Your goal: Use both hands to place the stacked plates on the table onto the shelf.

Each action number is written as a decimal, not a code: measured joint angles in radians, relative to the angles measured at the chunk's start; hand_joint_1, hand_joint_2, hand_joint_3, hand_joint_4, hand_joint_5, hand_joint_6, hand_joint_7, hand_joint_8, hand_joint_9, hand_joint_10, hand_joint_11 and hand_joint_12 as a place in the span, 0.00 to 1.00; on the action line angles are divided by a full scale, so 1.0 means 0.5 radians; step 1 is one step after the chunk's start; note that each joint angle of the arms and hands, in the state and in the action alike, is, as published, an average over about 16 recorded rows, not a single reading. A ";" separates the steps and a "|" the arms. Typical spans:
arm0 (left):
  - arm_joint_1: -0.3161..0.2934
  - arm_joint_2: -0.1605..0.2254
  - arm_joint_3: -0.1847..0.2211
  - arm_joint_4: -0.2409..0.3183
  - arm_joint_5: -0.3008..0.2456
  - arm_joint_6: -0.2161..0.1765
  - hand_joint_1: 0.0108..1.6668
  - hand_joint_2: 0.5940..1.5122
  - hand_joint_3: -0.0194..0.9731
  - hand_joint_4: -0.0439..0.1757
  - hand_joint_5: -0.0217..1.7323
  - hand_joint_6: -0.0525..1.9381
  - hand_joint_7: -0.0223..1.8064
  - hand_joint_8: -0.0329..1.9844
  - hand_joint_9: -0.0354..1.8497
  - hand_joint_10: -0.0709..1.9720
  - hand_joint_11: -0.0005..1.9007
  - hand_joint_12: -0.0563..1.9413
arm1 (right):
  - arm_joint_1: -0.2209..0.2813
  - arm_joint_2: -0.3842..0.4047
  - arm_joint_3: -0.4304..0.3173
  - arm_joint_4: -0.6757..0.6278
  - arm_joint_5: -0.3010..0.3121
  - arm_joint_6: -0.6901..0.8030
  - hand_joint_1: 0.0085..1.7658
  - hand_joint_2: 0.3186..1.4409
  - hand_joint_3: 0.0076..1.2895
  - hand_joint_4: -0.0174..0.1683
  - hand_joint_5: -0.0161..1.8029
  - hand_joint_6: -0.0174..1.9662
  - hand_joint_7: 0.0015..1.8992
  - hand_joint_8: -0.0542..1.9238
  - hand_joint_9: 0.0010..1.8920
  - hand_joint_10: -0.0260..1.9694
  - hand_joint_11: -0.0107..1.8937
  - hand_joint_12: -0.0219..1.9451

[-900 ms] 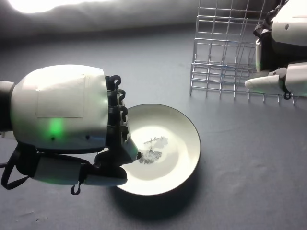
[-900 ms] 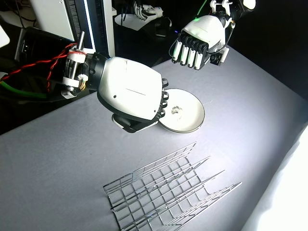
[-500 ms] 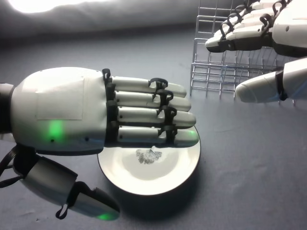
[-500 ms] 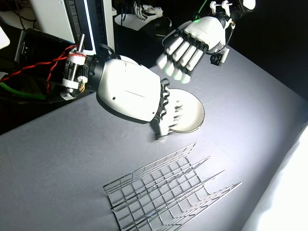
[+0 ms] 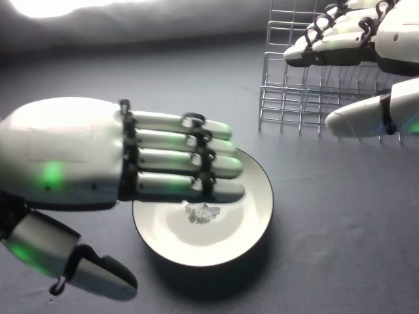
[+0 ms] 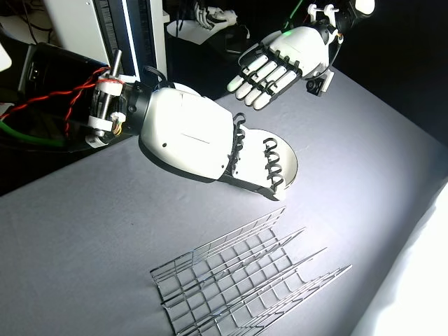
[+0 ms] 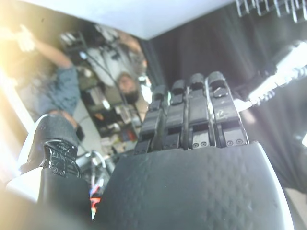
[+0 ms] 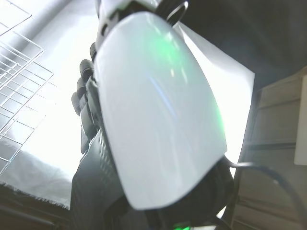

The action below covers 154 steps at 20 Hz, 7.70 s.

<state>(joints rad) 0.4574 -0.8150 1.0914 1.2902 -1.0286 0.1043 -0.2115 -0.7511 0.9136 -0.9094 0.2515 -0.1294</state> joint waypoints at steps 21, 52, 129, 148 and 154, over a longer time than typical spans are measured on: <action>0.227 -0.217 0.289 0.456 0.075 -0.025 0.00 0.66 0.05 0.19 0.02 0.02 0.02 0.01 0.03 0.04 0.01 0.02 | 0.000 -0.005 0.016 -0.071 0.056 -0.025 0.00 0.79 0.01 0.08 0.12 0.02 0.10 0.03 0.09 0.02 0.01 0.18; 0.268 -0.444 0.678 0.669 0.184 0.006 0.00 0.66 0.04 0.17 0.01 0.02 0.01 0.01 0.03 0.04 0.01 0.02 | -0.031 -0.004 0.017 -0.230 0.231 -0.058 0.24 0.64 0.01 0.08 0.05 0.02 0.03 0.03 0.02 0.02 0.02 0.03; 0.135 -0.746 0.626 0.643 0.297 -0.025 0.00 0.66 0.03 0.19 0.01 0.02 0.00 0.00 0.01 0.03 0.01 0.03 | -0.497 -0.633 0.491 -0.717 0.544 -0.098 0.68 0.63 0.00 0.07 0.25 0.02 0.21 0.02 0.21 0.03 0.03 0.57; 0.042 -0.661 0.685 0.536 0.255 -0.167 0.00 0.66 0.03 0.22 0.02 0.03 0.02 0.02 0.03 0.04 0.01 0.03 | -0.464 -0.658 0.492 -0.687 0.645 -0.109 0.70 0.58 0.00 0.11 0.47 0.26 0.45 0.30 0.45 0.41 0.32 0.73; -0.051 -0.507 0.588 0.579 0.357 -0.262 0.00 0.66 0.03 0.23 0.03 0.03 0.04 0.02 0.04 0.04 0.01 0.03 | -0.400 -0.657 0.480 -0.677 0.632 -0.106 0.71 0.57 0.00 0.12 0.49 0.29 0.47 0.33 0.47 0.52 0.31 0.74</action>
<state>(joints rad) 0.4321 -1.0685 1.3857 1.5798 -0.8501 -0.0267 -0.4117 -1.0798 1.1537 -1.2478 0.5675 -0.1825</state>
